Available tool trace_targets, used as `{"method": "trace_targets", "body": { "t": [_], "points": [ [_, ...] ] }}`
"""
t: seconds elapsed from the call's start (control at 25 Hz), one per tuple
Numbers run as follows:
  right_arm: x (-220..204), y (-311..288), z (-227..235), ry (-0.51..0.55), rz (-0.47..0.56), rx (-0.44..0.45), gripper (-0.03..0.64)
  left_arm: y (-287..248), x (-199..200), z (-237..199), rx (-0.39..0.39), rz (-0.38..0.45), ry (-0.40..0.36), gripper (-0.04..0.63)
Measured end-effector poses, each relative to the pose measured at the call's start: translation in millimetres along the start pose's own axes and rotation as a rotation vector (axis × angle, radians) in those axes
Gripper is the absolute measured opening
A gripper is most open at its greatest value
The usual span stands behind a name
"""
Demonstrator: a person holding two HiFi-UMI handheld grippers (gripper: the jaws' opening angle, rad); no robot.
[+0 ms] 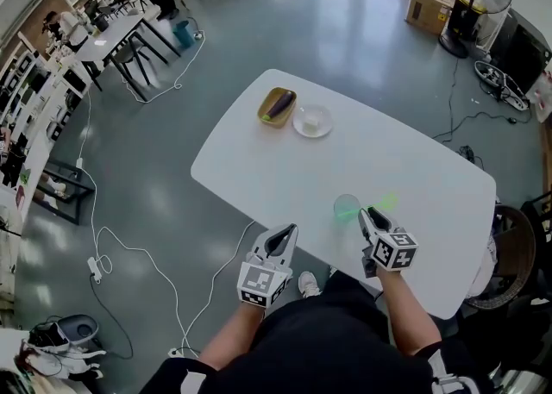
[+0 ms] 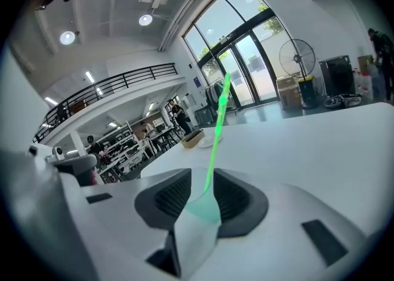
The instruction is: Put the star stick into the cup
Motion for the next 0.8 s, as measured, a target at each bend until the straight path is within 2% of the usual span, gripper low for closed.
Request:
{"method": "trace_targets", "body": {
  "t": [0.24,0.4,0.8],
  "points": [
    [-9,8,-3,-0.016,-0.029,0.005,0.107,0,-1,2,-0.003,0.001,0.003,0.011],
    [-10,17,-17,0.004,-0.025,0.048,0.107,0,-3,4,-0.005,0.006,0.006,0.012],
    [50,26,-73,0.215,0.13,0.166,0.097,-2,3,6,-0.013,0.025,0.003,0.011]
  ]
}}
Point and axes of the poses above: the fingertips, and each gripper's own axes: y backward along the fingers, z to its right, x out of its top, the point moved 5 cm from there along y, backward along the fingers, and after that the axes turned 14 degrees about z, right-handed, at the moved point
